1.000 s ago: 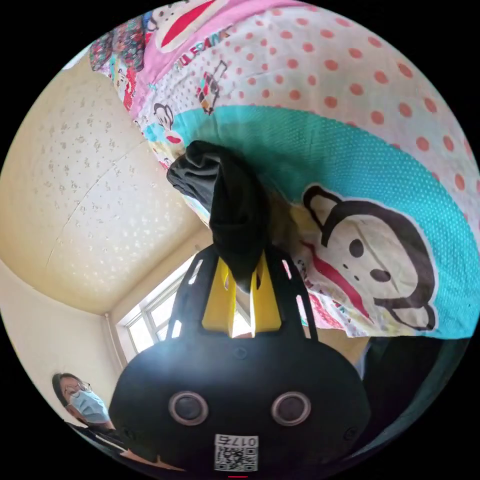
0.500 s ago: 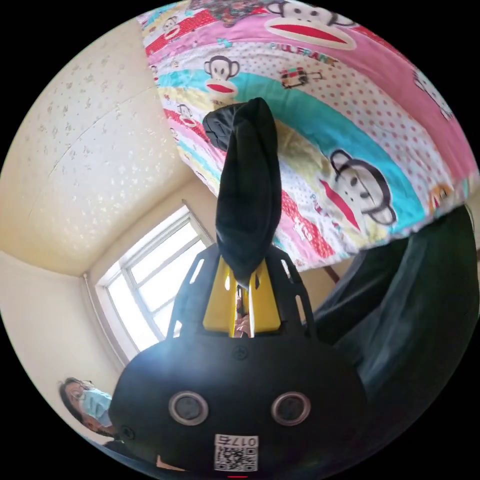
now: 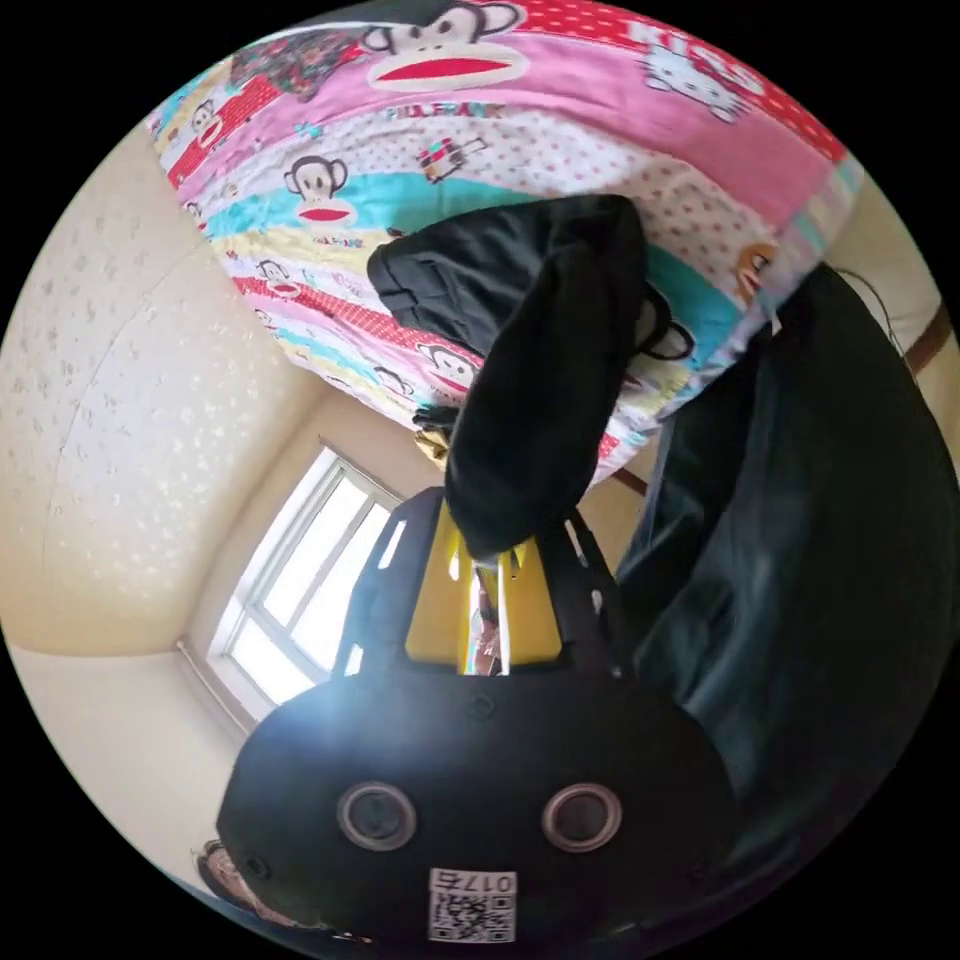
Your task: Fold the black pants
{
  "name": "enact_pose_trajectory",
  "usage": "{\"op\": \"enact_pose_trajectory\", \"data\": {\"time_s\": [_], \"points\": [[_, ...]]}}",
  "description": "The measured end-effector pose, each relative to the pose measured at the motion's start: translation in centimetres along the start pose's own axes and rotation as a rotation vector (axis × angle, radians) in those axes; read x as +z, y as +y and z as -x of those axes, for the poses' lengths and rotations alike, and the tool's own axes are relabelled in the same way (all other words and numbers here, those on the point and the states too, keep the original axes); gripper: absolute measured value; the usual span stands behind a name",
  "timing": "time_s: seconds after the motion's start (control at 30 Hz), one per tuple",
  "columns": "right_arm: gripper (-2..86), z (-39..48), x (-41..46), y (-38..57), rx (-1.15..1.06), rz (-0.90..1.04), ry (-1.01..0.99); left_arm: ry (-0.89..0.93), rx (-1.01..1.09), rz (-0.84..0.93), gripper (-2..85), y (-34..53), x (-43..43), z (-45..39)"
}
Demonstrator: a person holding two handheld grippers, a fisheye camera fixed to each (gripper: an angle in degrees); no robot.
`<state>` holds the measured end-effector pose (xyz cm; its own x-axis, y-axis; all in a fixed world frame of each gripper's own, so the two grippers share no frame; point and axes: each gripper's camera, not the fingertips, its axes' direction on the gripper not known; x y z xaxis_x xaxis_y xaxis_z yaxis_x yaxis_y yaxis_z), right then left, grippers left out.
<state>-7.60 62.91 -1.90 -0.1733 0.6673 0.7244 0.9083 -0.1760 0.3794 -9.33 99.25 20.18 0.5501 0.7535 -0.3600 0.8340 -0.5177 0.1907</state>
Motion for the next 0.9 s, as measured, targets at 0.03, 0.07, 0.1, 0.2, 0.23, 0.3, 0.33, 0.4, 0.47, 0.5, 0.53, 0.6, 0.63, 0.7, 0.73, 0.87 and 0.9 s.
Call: {"op": "enact_pose_trajectory", "data": {"time_s": [0.03, 0.07, 0.1, 0.2, 0.23, 0.3, 0.33, 0.4, 0.47, 0.5, 0.53, 0.6, 0.63, 0.7, 0.73, 0.87, 0.9], "points": [[2.9, 1.1, 0.7, -0.8, -0.006, 0.007, -0.015, 0.061, 0.034, -0.010, 8.1, -1.4, 1.2, -1.9], [3.6, 3.6, 2.2, -2.6, -0.038, 0.018, -0.049, 0.133, 0.090, -0.021, 9.1, -2.8, 2.4, -4.2], [4.8, 6.3, 3.6, -4.6, -0.098, 0.028, -0.082, 0.175, 0.123, -0.025, 9.6, -3.7, 3.0, -5.4], [6.5, 11.8, 7.1, -9.7, -0.265, 0.090, -0.321, 0.443, 0.356, -0.048, 9.6, -7.7, 5.6, -12.0], [6.8, 12.5, 7.9, -10.5, -0.285, 0.129, -0.397, 0.518, 0.418, -0.038, 9.7, -8.6, 6.5, -14.0], [7.3, 14.2, 10.4, -11.4, -0.309, 0.264, -0.644, 0.612, 0.473, -0.013, 9.8, -8.6, 7.8, -15.8], [7.1, 14.5, 10.7, -11.1, -0.332, 0.285, -0.690, 0.692, 0.519, 0.026, 9.9, -8.1, 8.6, -16.4], [7.1, 15.9, 10.3, -9.5, -0.536, 0.401, -0.792, 0.791, 0.591, 0.111, 9.9, -7.6, 9.4, -16.2], [7.4, 15.2, 8.9, -8.3, -0.666, 0.482, -0.821, 0.836, 0.606, 0.167, 9.4, -7.7, 9.2, -12.4], [7.5, 13.7, 7.6, -7.7, -0.719, 0.510, -0.840, 0.842, 0.595, 0.163, 9.1, -8.0, 8.8, -10.8], [7.4, 12.7, 6.8, -7.6, -0.736, 0.518, -0.845, 0.858, 0.557, 0.140, 8.5, -8.7, 8.0, -7.1], [7.5, 7.3, 3.6, -8.5, -0.726, 0.499, -0.860, 0.873, 0.452, 0.075, 7.4, -10.3, 6.3, -0.5], [7.5, 5.8, 2.5, -8.8, -0.709, 0.475, -0.889, 0.882, 0.374, 0.000, 6.5, -11.2, 4.6, 4.1], [6.6, 2.0, -3.4, -8.9, -0.763, 0.284, -1.127, 0.914, 0.311, -0.143, 4.2, -11.5, 1.6, 9.6], [6.3, 1.8, -5.2, -8.3, -0.811, 0.234, -1.172, 0.947, 0.348, -0.219, 1.7, -11.0, -0.6, 11.5], [6.8, 7.5, -15.2, 0.8, -1.349, 0.005, -0.850, 0.918, 0.798, -0.250, -0.7, -7.5, -5.7, 7.8], [7.4, 9.9, -16.1, 4.6, -1.505, -0.085, -0.631, 0.873, 0.877, -0.247, -0.8, -6.6, -5.9, 6.6]]}}
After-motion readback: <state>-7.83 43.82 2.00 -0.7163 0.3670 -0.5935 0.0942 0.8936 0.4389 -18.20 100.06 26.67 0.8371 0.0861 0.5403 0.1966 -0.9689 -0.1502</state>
